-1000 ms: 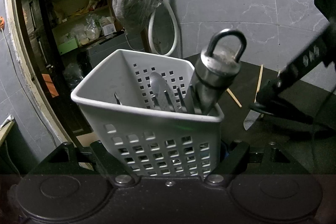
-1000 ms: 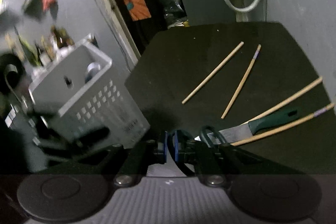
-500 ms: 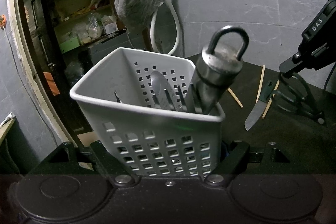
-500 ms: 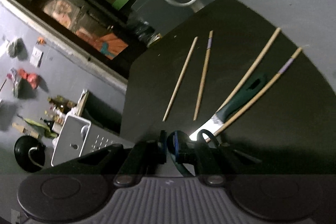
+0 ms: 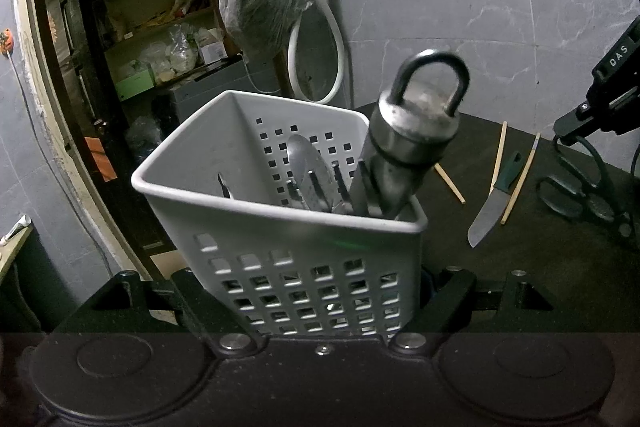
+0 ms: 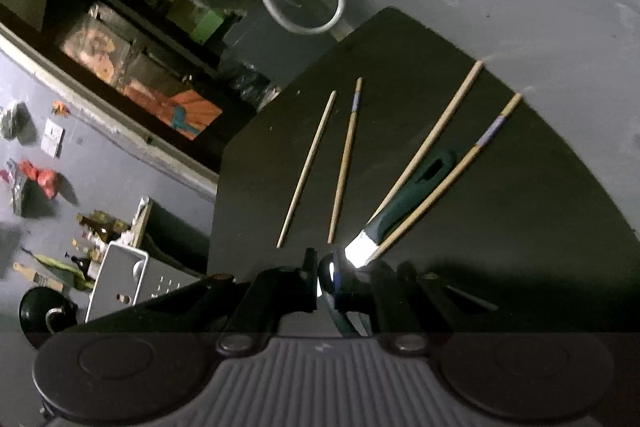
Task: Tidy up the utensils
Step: 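Lift the scissors off the table with the right gripper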
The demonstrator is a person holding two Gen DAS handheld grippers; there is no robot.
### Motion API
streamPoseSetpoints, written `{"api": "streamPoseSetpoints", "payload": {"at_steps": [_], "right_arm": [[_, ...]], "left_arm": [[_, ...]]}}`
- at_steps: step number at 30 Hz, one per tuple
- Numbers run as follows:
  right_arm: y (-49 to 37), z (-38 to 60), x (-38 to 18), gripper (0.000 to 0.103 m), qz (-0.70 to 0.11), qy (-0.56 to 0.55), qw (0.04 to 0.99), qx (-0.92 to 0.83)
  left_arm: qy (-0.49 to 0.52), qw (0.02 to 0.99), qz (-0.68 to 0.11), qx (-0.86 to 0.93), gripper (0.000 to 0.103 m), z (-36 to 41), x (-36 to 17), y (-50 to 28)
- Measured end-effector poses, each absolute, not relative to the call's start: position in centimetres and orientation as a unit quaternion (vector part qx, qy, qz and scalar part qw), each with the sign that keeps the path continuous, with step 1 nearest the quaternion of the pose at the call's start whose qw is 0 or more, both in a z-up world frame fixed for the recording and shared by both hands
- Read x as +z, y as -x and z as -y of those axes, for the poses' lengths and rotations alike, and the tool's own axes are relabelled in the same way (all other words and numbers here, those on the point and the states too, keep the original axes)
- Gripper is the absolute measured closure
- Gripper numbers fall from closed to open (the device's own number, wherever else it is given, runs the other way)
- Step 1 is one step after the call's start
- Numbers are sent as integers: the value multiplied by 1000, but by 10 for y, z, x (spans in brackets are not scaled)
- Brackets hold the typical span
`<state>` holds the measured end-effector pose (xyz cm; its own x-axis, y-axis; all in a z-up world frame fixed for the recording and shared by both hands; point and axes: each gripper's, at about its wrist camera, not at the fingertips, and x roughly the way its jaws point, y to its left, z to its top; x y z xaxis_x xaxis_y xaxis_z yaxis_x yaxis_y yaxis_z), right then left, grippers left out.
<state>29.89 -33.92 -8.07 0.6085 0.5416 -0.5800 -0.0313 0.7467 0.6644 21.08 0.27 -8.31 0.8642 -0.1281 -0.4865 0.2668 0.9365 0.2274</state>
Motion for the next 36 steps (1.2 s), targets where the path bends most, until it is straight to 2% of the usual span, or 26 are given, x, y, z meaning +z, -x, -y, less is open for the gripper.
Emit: {"api": "streamPoseSetpoints", "payload": {"at_steps": [4, 16, 29, 36], "right_arm": [[-295, 339, -79, 95, -407, -298, 846, 169], [-275, 297, -62, 94, -404, -118, 892, 164], [-273, 287, -53, 95, -415, -53, 895, 154], [-264, 280, -2, 95, -357, -55, 915, 178]], "left_arm": [[-146, 955, -239, -102, 20, -2, -84, -211], [-145, 955, -240, -100, 19, -1, -83, -210], [-148, 954, -239, -102, 19, 0, -83, -209], [-147, 954, -239, -103, 19, 1, -83, -210]]}}
